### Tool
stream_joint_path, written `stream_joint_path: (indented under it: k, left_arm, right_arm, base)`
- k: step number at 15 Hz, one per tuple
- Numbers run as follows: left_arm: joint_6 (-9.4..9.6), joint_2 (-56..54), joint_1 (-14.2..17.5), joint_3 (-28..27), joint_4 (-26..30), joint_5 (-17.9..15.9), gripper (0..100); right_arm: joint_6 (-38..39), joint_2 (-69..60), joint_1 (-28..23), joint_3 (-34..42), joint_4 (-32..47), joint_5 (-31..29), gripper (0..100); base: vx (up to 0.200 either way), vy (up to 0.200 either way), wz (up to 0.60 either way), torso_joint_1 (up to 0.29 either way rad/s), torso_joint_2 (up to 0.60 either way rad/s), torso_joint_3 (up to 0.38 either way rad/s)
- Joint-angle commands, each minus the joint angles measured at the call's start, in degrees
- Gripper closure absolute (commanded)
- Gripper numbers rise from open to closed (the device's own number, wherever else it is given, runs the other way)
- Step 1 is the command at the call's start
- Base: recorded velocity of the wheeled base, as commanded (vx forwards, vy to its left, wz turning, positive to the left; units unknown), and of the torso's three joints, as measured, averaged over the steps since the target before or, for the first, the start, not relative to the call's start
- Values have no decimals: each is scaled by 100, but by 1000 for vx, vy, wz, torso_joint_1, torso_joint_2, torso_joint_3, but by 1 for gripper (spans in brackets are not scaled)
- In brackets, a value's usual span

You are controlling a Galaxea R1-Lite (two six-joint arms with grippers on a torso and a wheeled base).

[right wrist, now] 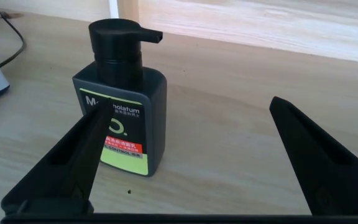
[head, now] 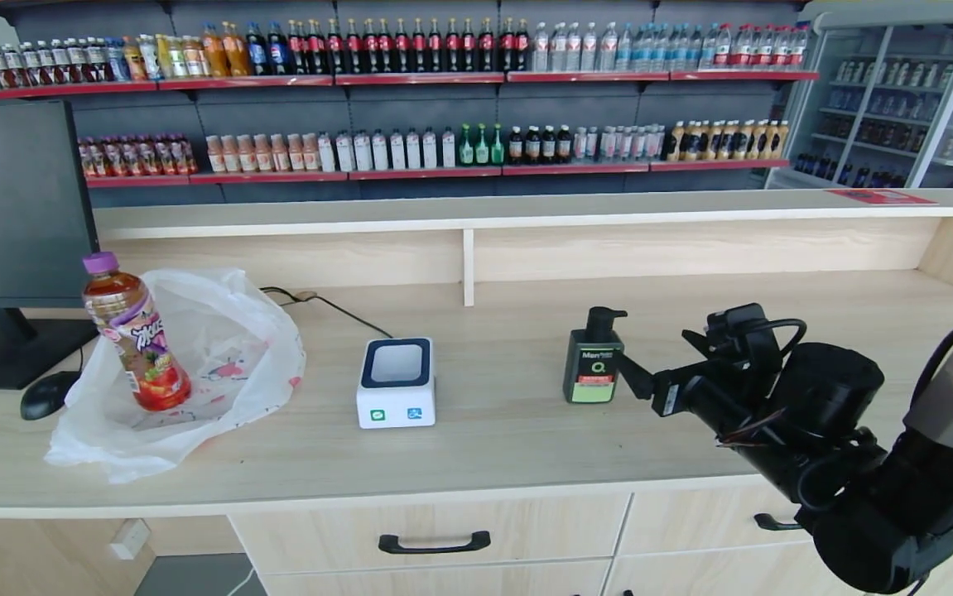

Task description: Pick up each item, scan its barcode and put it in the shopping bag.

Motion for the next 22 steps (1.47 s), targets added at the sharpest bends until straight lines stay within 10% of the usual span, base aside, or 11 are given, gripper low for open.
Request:
stream_joint_path:
  k: [1,22]
  left_arm:
    - [-2,-2,4,0,0,1,0]
    - [-20,-2,4,0,0,1,0]
  right_arm:
    - [-6,159,-23,-96,-6,1,0]
    - [-199,677,-410,-668,-6,27,0]
  base:
    - [0,0,0,0,0,0]
    - [0,0,0,0,0,0]
